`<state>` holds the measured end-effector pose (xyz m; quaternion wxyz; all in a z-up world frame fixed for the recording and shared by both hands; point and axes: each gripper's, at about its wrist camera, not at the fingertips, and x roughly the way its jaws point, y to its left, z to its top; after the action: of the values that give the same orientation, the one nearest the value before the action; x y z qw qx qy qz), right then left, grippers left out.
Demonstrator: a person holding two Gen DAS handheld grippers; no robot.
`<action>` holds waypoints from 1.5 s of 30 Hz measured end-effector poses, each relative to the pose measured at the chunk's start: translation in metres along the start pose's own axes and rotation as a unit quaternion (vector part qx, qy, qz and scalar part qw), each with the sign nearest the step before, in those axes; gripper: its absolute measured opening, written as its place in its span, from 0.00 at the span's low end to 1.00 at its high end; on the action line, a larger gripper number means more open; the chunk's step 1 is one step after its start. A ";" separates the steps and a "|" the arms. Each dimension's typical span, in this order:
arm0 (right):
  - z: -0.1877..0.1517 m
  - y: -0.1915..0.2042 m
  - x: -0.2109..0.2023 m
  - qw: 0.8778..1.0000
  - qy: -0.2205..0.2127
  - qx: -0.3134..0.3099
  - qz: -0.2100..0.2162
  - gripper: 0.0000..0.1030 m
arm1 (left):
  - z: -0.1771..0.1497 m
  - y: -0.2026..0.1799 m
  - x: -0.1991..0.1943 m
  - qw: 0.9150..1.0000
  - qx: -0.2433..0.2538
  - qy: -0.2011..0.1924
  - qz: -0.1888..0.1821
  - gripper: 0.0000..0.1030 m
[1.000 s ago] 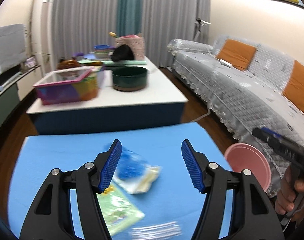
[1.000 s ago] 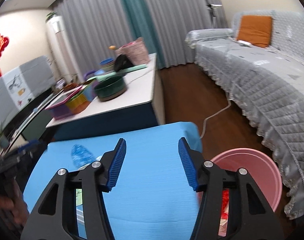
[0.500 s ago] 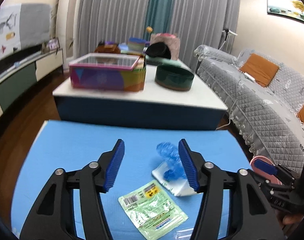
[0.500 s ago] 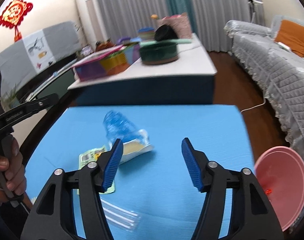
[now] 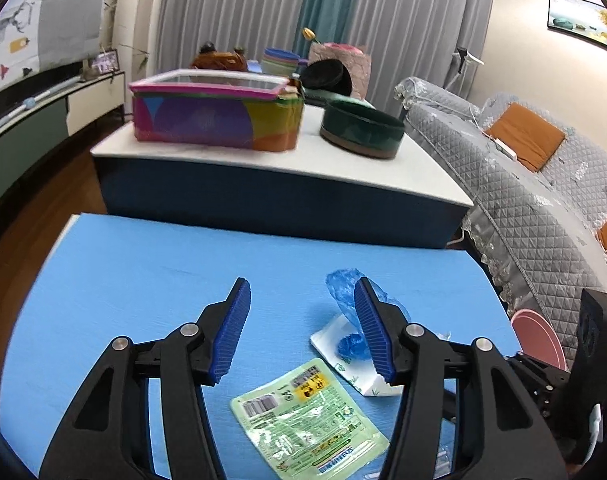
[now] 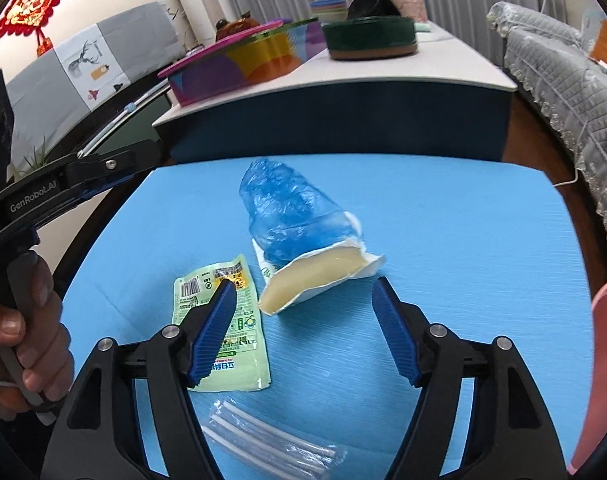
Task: Collect trash
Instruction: 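Grasp the blue plastic bag with the left tool while the right tool grasps the white paper cup, then lift both held items and carry them toward the pink bin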
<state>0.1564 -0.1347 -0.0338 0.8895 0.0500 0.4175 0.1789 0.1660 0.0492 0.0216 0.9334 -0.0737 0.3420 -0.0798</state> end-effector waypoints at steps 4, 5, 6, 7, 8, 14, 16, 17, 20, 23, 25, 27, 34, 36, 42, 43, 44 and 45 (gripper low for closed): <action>0.000 -0.002 0.008 1.000 0.013 0.006 0.001 0.68 | -0.005 -0.010 0.017 0.999 0.000 0.024 -0.030 0.52; 0.001 -0.005 0.010 1.000 0.016 0.009 0.000 0.68 | -0.007 -0.013 0.025 0.998 -0.001 0.035 -0.043 0.52; 0.002 -0.007 0.011 1.000 0.017 0.012 0.001 0.68 | -0.007 -0.015 0.031 0.998 -0.002 0.042 -0.050 0.52; 0.003 -0.009 0.012 1.000 0.019 0.017 0.002 0.68 | -0.009 -0.016 0.038 0.997 -0.006 0.051 -0.057 0.52; 0.004 -0.011 0.012 1.000 0.019 0.019 0.003 0.67 | -0.011 -0.017 0.043 0.996 -0.010 0.058 -0.062 0.52; 0.006 -0.019 0.014 0.999 0.021 0.025 0.001 0.56 | -0.021 -0.024 0.070 0.994 -0.010 0.086 -0.073 0.30; 0.005 -0.020 0.015 0.999 0.024 0.023 -0.001 0.51 | -0.025 -0.025 0.073 0.993 -0.007 0.092 -0.078 0.17; 0.005 -0.021 0.016 0.999 0.026 0.021 -0.003 0.49 | -0.026 -0.027 0.072 0.993 0.000 0.093 -0.077 0.10; 0.003 -0.024 0.017 0.999 0.028 0.019 -0.009 0.36 | -0.024 -0.031 0.069 0.994 0.017 0.086 -0.068 0.03; 0.004 -0.026 0.016 0.999 0.028 0.021 -0.017 0.19 | -0.020 -0.030 0.061 0.995 0.022 0.071 -0.063 0.02; 0.005 -0.026 0.012 0.999 0.022 0.019 -0.023 0.14 | -0.017 -0.029 0.056 0.996 0.027 0.062 -0.059 0.02; 0.005 -0.026 0.009 0.999 0.015 0.015 -0.031 0.12 | -0.015 -0.029 0.050 0.997 0.031 0.052 -0.055 0.02; 0.004 -0.032 -0.004 0.998 0.000 0.007 -0.057 0.10 | -0.011 -0.027 0.030 0.998 0.040 0.027 -0.046 0.02; 0.003 -0.035 -0.010 0.998 -0.007 0.007 -0.065 0.10 | -0.010 -0.027 0.025 0.998 0.041 0.022 -0.044 0.02; 0.002 -0.044 -0.031 0.996 -0.028 0.011 -0.086 0.10 | -0.009 -0.032 0.013 0.998 0.049 0.009 -0.043 0.02; 0.002 -0.045 -0.034 0.995 -0.031 0.012 -0.090 0.10 | -0.010 -0.033 0.012 0.998 0.050 0.008 -0.043 0.02; 0.001 -0.047 -0.038 0.995 -0.035 0.013 -0.095 0.10 | -0.011 -0.034 0.009 0.998 0.051 0.006 -0.043 0.02; 0.001 -0.049 -0.041 0.994 -0.039 0.014 -0.100 0.10 | -0.012 -0.035 0.007 0.998 0.051 0.005 -0.043 0.02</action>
<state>0.1464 -0.1956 -0.0149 0.9177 0.0270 0.3880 0.0811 0.1605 0.0123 0.0150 0.9301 -0.0397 0.3384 -0.1374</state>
